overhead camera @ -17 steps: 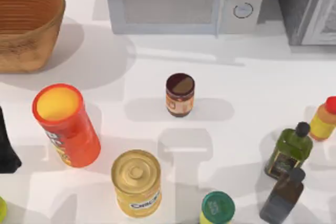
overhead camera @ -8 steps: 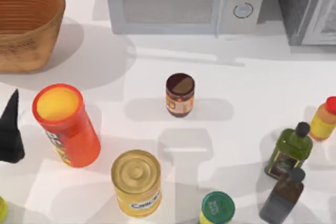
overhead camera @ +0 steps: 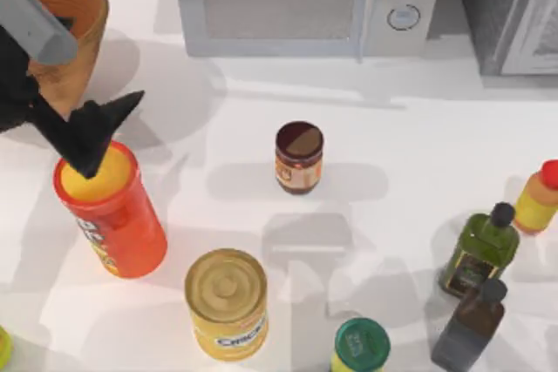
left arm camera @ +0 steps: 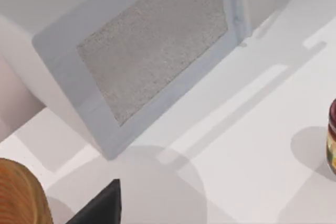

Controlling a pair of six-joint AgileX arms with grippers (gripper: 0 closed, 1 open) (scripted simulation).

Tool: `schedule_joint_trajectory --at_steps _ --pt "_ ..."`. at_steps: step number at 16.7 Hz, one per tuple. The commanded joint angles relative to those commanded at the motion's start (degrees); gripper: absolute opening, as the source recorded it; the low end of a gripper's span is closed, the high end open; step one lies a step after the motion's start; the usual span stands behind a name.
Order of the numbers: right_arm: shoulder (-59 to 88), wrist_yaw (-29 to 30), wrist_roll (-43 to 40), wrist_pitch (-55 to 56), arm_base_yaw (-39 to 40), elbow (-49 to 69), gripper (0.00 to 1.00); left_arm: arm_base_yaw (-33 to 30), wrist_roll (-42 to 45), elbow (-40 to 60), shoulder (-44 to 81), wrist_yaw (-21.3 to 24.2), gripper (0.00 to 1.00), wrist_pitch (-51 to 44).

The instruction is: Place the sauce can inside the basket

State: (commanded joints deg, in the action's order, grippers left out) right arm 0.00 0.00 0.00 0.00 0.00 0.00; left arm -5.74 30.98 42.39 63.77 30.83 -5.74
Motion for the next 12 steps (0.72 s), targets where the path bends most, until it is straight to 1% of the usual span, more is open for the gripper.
schedule_joint_trajectory --at_steps 3,6,9,12 --pt "0.0 0.0 0.0 0.0 0.0 0.0 1.00 -3.0 6.8 10.1 18.9 6.1 1.00 -1.3" --pt "0.0 0.0 0.0 0.0 0.0 0.0 1.00 -6.0 12.8 18.4 34.6 11.5 1.00 -2.5" --pt "0.0 0.0 0.0 0.0 0.0 0.0 1.00 -9.0 17.6 23.9 46.2 15.6 1.00 -3.8" --pt "0.0 0.0 0.0 0.0 0.0 0.0 1.00 -11.2 20.6 26.4 52.7 17.8 1.00 -4.9"
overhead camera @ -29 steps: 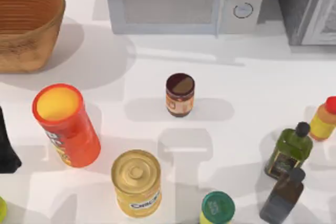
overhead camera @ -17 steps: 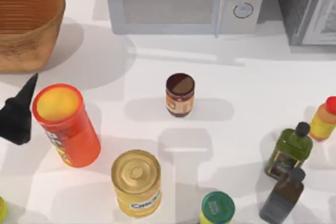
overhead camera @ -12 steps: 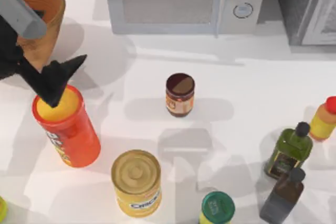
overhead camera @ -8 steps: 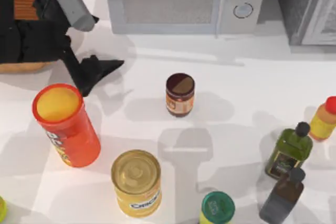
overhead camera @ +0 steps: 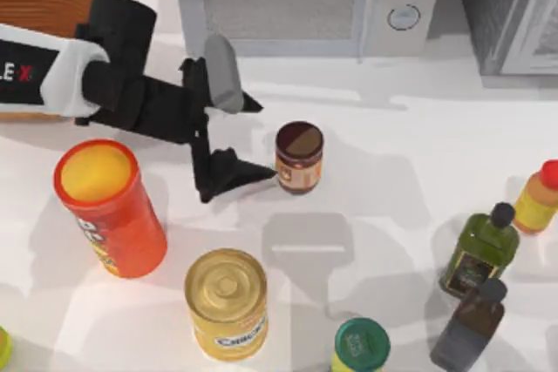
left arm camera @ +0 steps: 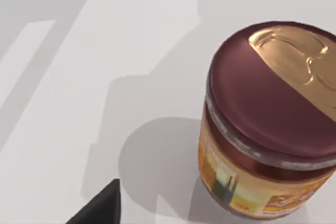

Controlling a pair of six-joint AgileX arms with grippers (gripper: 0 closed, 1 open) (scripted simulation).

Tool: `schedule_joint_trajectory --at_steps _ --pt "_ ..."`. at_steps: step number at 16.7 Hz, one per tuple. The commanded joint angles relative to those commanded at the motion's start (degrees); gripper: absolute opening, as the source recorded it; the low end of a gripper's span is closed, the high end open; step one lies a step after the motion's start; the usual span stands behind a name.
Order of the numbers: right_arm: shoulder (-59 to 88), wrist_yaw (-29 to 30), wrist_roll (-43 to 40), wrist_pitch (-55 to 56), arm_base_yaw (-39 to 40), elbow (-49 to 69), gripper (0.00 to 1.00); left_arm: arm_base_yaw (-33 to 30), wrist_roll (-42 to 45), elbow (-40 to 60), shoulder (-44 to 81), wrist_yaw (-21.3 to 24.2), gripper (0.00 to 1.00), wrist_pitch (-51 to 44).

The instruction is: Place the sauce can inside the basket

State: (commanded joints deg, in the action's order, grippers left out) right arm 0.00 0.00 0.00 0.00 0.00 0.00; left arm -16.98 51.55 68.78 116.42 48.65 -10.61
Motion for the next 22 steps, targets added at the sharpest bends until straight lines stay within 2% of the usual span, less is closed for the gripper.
schedule_joint_trajectory --at_steps 7,14,21,22 --pt "0.0 0.0 0.0 0.0 0.0 0.0 1.00 -0.4 0.5 0.1 1.2 0.3 1.00 -0.1" --pt "0.0 0.0 0.0 0.0 0.0 0.0 1.00 -7.2 -7.3 3.8 8.4 -3.0 1.00 9.2" --pt "0.0 0.0 0.0 0.0 0.0 0.0 1.00 -7.9 -8.1 3.7 10.7 -3.5 1.00 12.0" --pt "0.0 0.0 0.0 0.0 0.0 0.0 1.00 -7.9 -8.1 3.7 10.7 -3.5 0.92 12.0"
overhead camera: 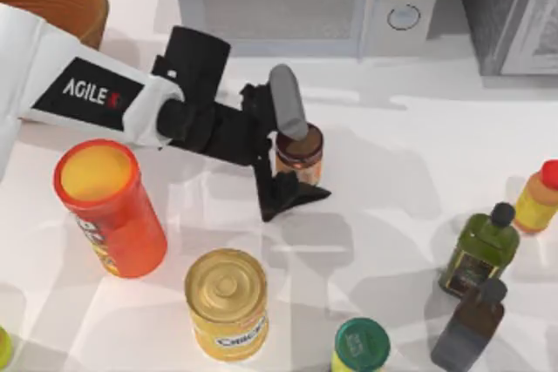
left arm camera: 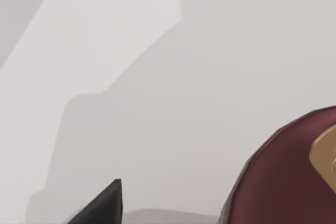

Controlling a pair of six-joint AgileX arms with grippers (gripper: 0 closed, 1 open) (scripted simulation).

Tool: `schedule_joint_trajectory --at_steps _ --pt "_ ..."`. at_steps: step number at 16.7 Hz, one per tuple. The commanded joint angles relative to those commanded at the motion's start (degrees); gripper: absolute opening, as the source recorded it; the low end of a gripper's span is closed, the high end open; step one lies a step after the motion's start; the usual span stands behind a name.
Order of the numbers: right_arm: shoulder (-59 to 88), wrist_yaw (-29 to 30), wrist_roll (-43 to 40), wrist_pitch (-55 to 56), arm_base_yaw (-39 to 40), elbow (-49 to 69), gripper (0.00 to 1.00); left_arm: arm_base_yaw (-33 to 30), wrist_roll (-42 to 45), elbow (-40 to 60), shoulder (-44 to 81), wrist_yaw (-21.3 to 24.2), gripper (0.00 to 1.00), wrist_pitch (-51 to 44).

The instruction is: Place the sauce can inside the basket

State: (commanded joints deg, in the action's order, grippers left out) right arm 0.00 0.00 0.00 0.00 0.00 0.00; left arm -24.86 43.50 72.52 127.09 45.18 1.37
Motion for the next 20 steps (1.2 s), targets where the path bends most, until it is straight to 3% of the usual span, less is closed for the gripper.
schedule_joint_trajectory --at_steps 12,20 --pt "0.0 0.0 0.0 0.0 0.0 0.0 1.00 0.0 0.0 0.0 0.0 0.0 0.02 0.0" --pt "0.0 0.0 0.0 0.0 0.0 0.0 1.00 0.0 0.0 0.0 0.0 0.0 0.00 0.0"
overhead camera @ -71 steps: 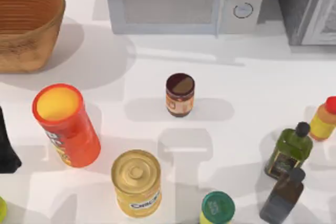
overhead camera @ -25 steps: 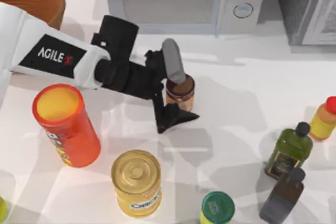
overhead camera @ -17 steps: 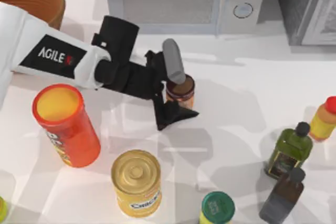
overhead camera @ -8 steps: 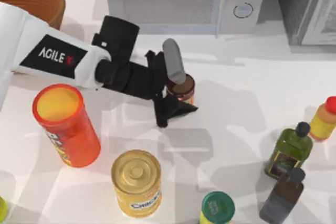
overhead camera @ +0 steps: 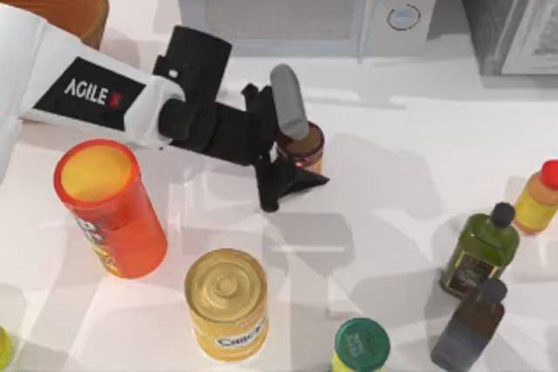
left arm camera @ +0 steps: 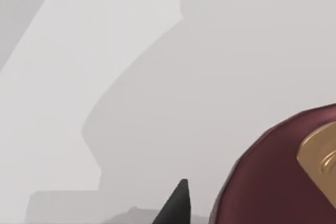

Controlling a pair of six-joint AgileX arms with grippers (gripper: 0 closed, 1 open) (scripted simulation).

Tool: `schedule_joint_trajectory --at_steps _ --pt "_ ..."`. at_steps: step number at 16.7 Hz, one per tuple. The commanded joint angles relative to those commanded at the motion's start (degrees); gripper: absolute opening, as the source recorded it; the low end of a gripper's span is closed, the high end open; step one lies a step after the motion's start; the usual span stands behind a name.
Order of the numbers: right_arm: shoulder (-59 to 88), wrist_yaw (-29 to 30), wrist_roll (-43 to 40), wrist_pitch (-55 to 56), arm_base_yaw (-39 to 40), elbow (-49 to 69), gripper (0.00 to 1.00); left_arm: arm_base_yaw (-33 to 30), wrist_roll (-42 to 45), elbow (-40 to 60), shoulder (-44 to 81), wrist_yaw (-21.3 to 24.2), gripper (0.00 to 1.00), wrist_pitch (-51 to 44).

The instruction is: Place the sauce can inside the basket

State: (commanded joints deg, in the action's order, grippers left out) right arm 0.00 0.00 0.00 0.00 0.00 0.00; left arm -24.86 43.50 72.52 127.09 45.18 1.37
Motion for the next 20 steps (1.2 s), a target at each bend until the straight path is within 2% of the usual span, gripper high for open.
schedule_joint_trajectory --at_steps 4,9,13,20 --pt "0.0 0.0 0.0 0.0 0.0 0.0 1.00 0.0 -1.1 0.9 -2.0 -1.2 0.00 -0.7" --pt "0.0 0.0 0.0 0.0 0.0 0.0 1.00 2.9 -9.4 5.1 -12.3 -9.2 0.00 -6.1" --pt "0.0 0.0 0.0 0.0 0.0 0.0 1.00 10.3 -19.2 9.0 -21.4 -18.7 0.00 -12.6" --pt "0.0 0.0 0.0 0.0 0.0 0.0 1.00 28.0 -34.7 13.7 -30.2 -34.7 0.00 -23.5"
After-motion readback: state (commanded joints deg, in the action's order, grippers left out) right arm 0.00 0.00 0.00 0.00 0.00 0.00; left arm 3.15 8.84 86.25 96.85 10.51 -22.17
